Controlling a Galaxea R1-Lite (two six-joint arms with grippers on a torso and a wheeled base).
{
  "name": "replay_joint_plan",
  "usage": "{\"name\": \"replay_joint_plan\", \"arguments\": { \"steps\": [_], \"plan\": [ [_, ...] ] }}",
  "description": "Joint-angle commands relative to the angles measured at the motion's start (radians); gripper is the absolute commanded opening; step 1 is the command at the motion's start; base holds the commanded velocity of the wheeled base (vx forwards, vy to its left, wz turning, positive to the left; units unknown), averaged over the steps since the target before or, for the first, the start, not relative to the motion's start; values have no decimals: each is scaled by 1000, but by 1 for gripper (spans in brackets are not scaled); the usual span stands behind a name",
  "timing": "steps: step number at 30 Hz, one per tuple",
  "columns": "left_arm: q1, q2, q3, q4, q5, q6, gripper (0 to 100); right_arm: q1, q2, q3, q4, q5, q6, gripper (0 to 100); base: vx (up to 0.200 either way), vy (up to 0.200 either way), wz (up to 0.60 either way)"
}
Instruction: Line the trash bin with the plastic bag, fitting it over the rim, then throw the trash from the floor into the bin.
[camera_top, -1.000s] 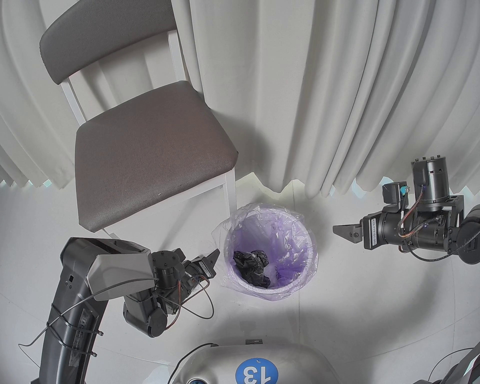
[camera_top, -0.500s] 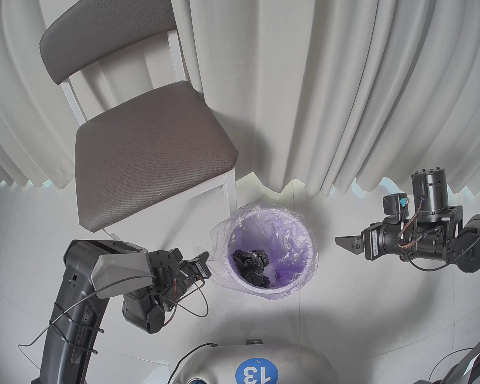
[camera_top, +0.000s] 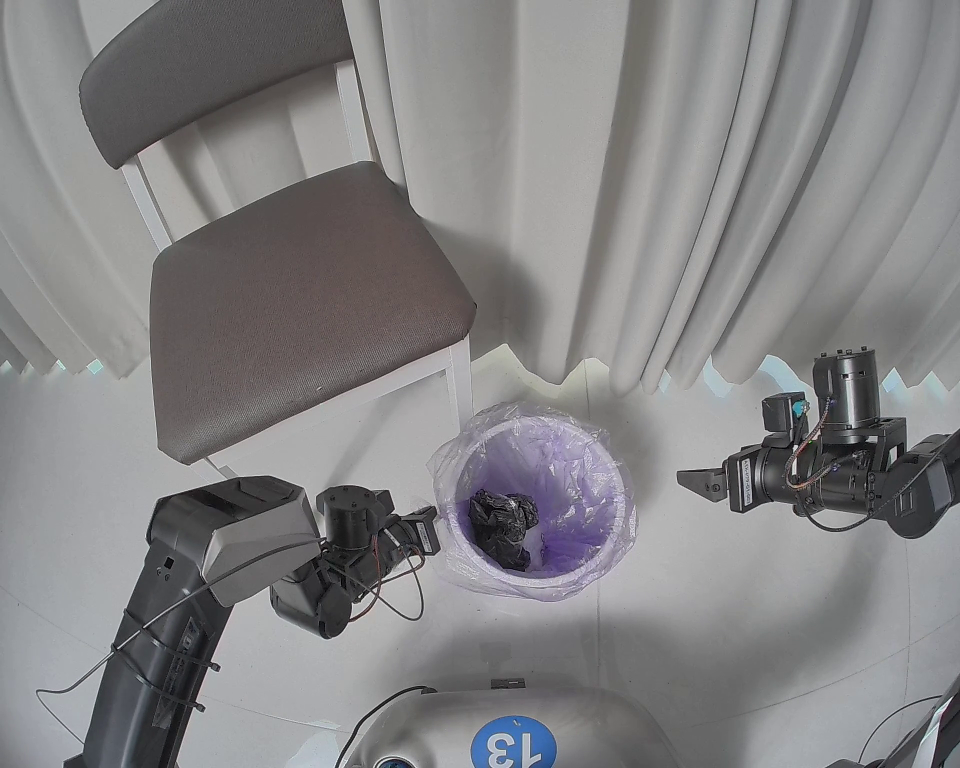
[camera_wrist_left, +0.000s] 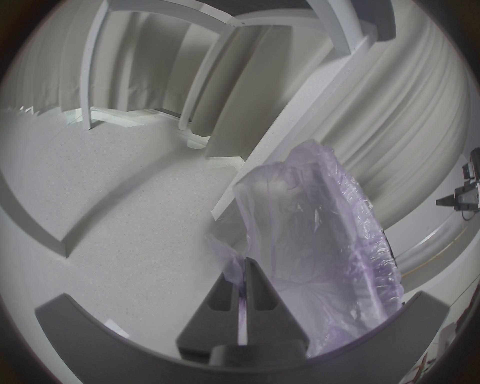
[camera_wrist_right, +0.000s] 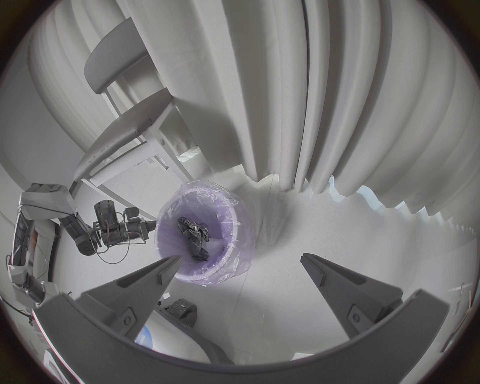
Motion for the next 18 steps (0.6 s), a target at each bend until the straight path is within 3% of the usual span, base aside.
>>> {"name": "replay_joint_plan", "arguments": {
  "steps": [1,4,8,9,11,12,18],
  "plan": [
    [20,18,-143,110,-30,57,0,-54,117,4,-66,58,-36,100,0,0,0],
    [46,18,-214,203,-97,123,0,-94,169,3,-113,130,-100,100,0,0,0],
    [75,28,-278,286,-159,207,0,-126,224,4,-162,173,-169,100,0,0,0],
    [93,44,-323,327,-205,262,0,-146,258,3,-193,197,-207,100,0,0,0],
    [93,45,-326,331,-209,267,0,-148,260,3,-195,200,-210,100,0,0,0],
    [104,56,-367,390,-254,319,0,-172,293,0,-210,234,-255,100,0,0,0],
    [92,108,-455,479,-287,373,0,-200,335,-3,-211,312,-339,100,0,0,0]
  ]
}}
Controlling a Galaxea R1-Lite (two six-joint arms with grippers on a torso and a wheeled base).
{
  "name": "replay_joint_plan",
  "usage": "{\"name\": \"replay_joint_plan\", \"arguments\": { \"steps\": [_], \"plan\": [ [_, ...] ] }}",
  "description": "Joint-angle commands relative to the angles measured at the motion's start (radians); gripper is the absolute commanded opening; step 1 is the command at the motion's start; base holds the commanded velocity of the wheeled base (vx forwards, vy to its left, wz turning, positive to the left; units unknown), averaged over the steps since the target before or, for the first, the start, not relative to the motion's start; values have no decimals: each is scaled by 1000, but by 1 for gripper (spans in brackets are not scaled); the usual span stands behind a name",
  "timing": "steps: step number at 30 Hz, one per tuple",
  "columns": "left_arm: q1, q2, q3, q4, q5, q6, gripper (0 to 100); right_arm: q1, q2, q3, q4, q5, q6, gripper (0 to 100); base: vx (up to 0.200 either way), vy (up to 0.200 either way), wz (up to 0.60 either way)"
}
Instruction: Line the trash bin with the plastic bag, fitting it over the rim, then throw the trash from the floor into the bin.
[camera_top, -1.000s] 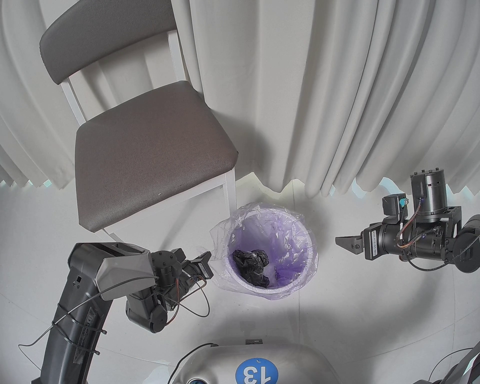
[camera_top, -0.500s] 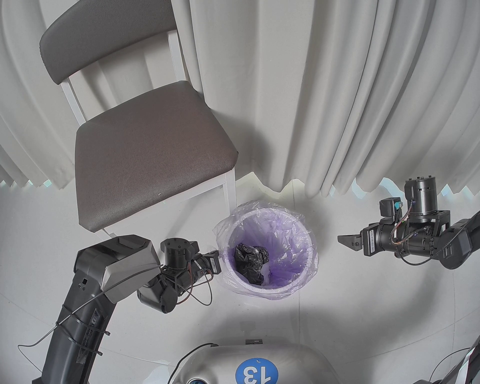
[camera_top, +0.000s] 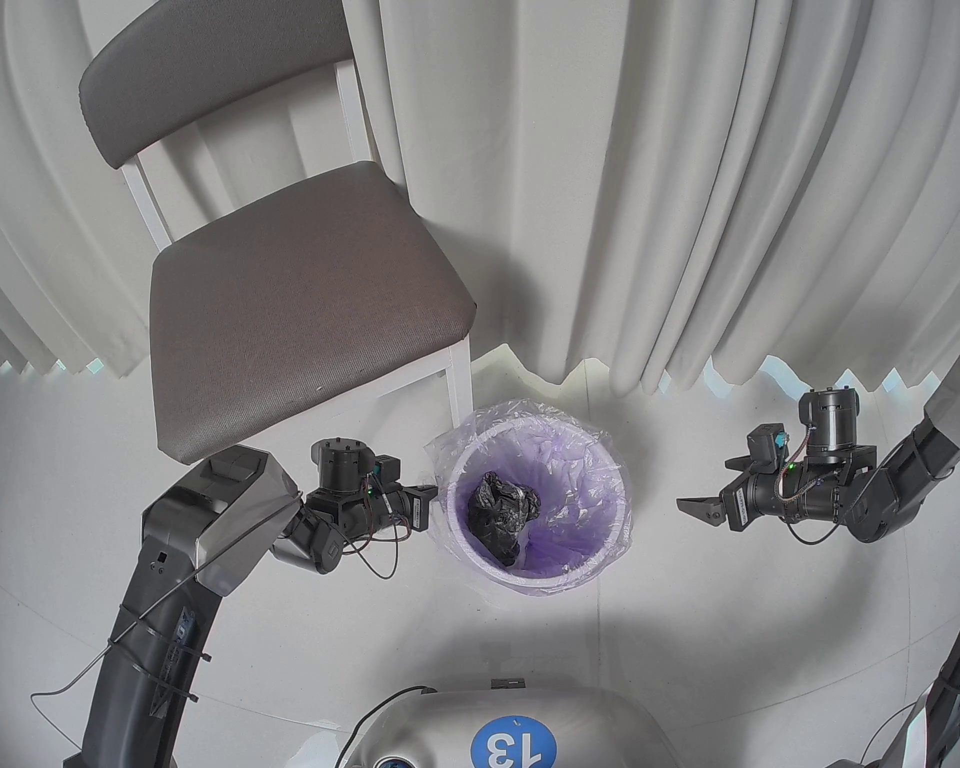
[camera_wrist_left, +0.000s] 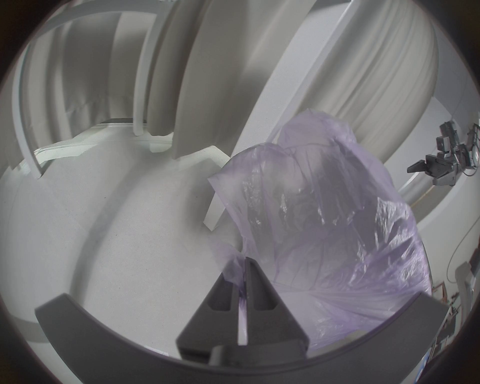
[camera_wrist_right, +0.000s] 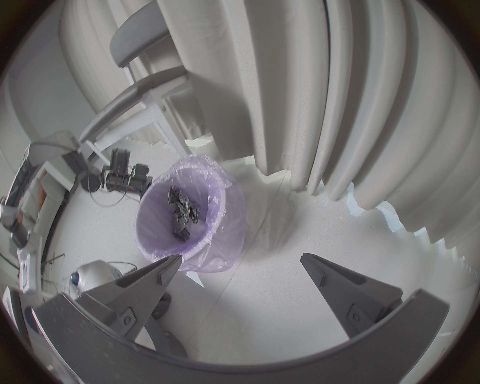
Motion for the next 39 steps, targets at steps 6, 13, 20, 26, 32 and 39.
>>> {"name": "replay_joint_plan", "arguments": {
  "steps": [6,13,20,26,32,39],
  "plan": [
    [-19,93,-145,82,-27,47,0,-35,80,4,-4,55,-84,100,0,0,0],
    [-19,98,-165,137,-27,77,0,-41,135,-13,-22,57,-149,100,0,0,0],
    [1,115,-234,266,-27,130,0,-44,161,-15,-22,57,-166,100,0,0,0],
    [-2,144,-289,278,-27,133,0,-50,176,-16,-27,66,-176,100,0,0,0],
    [1,139,-252,206,-27,130,0,-50,205,-16,-28,106,-227,100,0,0,0],
    [24,76,-140,126,-33,128,100,-50,225,-13,-25,116,-264,100,0,0,0]
  ]
}}
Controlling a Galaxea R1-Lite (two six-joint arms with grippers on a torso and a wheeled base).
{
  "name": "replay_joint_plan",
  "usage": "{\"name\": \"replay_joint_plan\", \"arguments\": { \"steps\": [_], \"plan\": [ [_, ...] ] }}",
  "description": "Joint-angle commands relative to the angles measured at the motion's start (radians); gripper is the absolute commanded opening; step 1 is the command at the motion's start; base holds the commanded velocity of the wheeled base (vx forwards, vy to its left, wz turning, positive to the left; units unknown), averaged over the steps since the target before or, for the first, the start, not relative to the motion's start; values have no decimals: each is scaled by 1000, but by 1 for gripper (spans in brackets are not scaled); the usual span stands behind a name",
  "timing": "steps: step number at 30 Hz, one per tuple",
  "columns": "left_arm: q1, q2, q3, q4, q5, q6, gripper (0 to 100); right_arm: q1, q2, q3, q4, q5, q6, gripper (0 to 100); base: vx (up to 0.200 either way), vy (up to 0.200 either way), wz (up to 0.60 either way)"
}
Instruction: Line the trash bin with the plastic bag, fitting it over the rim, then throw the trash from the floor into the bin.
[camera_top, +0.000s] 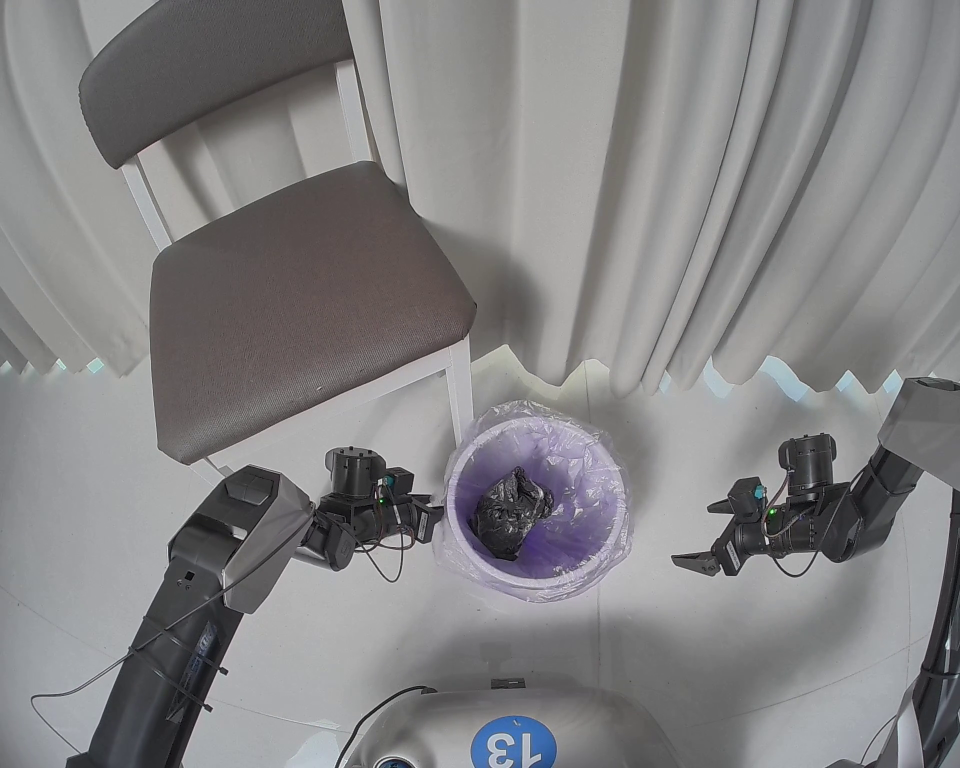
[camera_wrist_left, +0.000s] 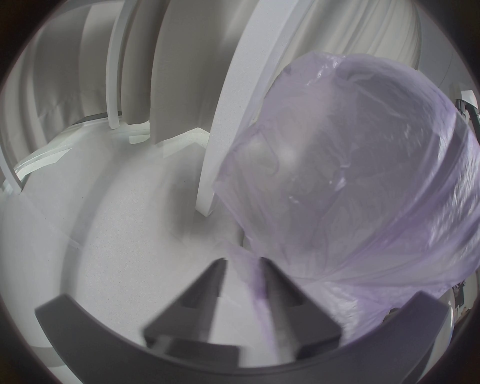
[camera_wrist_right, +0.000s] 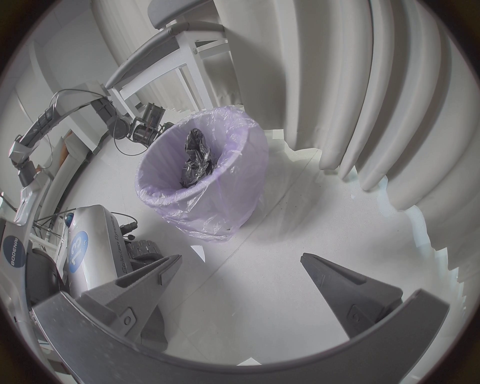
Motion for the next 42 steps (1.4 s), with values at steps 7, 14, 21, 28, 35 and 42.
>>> {"name": "replay_joint_plan", "arguments": {
  "steps": [7,14,21,28,35,42],
  "plan": [
    [55,-183,312,-179,-5,1,100,12,46,-28,4,58,-39,100,0,0,0],
    [99,-339,676,-415,15,4,100,39,51,-31,-1,61,-56,100,0,0,0],
    [118,-365,921,-763,191,26,100,62,89,-77,11,61,-137,100,0,0,0],
    [164,-459,1065,-803,234,92,100,91,140,-114,10,64,-237,100,0,0,0],
    [150,-465,1081,-812,345,131,100,126,217,-241,8,171,-245,100,0,0,0],
    [127,-505,1114,-835,355,118,100,120,232,-329,100,173,-246,100,0,0,0]
  ]
}}
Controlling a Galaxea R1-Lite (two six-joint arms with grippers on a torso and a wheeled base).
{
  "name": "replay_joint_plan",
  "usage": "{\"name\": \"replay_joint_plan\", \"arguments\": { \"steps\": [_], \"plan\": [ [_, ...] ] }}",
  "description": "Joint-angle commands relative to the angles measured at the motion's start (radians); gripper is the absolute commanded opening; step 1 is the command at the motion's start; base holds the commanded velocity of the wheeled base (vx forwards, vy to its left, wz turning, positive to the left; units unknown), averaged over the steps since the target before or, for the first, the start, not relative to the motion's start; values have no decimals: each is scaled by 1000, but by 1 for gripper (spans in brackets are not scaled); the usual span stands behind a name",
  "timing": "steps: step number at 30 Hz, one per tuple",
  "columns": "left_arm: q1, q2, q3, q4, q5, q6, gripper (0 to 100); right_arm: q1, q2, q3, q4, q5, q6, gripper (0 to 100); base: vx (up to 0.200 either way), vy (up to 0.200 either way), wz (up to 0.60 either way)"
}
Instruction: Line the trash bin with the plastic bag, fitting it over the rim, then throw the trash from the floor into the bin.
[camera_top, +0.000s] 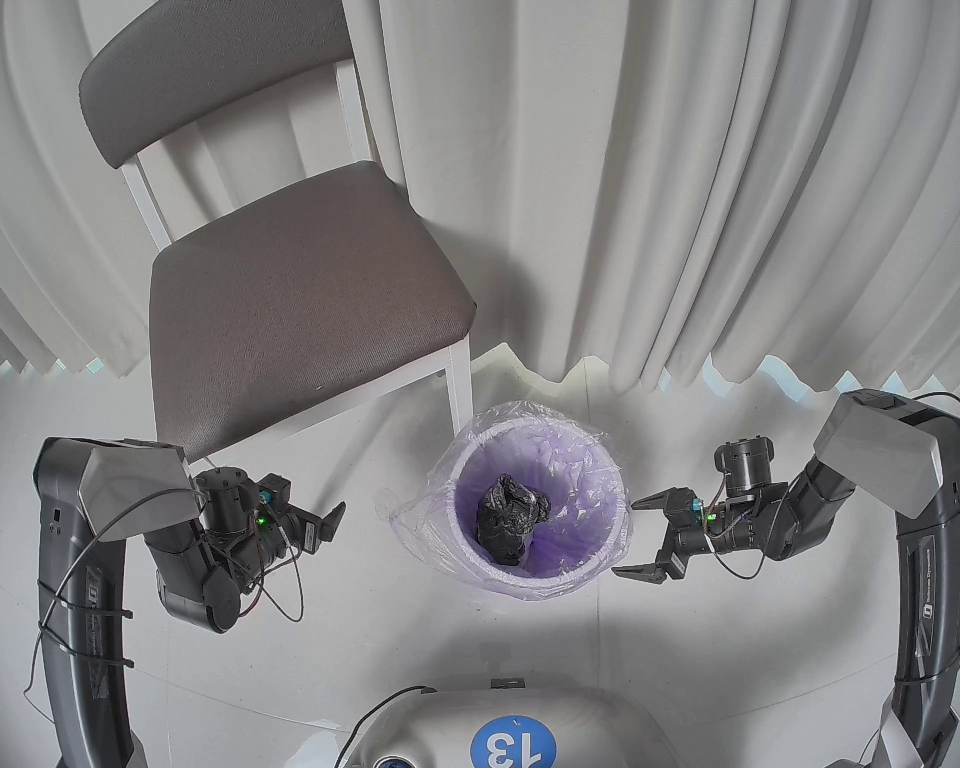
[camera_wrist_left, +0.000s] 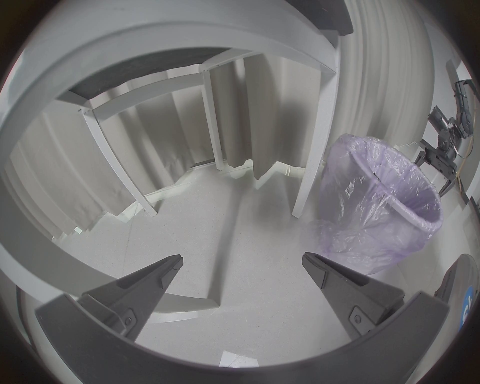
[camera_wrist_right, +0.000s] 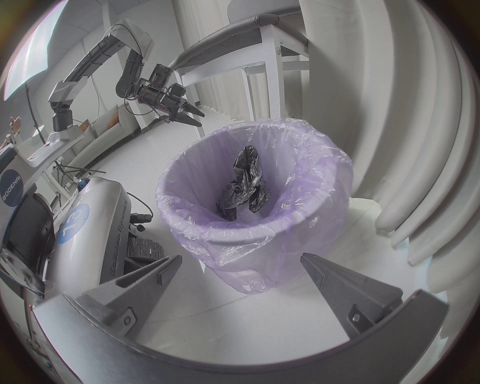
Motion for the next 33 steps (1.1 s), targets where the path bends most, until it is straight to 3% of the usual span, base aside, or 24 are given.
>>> {"name": "replay_joint_plan", "arguments": {
  "steps": [1,13,14,19,26,33],
  "plan": [
    [-11,-40,26,-10,4,-2,100,-9,38,-80,50,3,-4,100,0,0,0],
    [1,-58,39,-13,9,-4,100,-47,139,-295,209,6,-27,100,0,0,0],
    [1,-57,38,-12,9,-4,100,-47,142,-302,225,15,-27,0,0,0,0],
    [-4,-52,35,-12,10,-2,100,-47,153,-325,245,74,-27,0,0,0,0],
    [1,-53,33,-15,10,-4,100,-47,157,-376,300,81,-28,0,0,0,0],
    [4,-57,39,-16,10,-2,100,-67,223,-531,353,80,-4,0,0,0,0]
  ]
}}
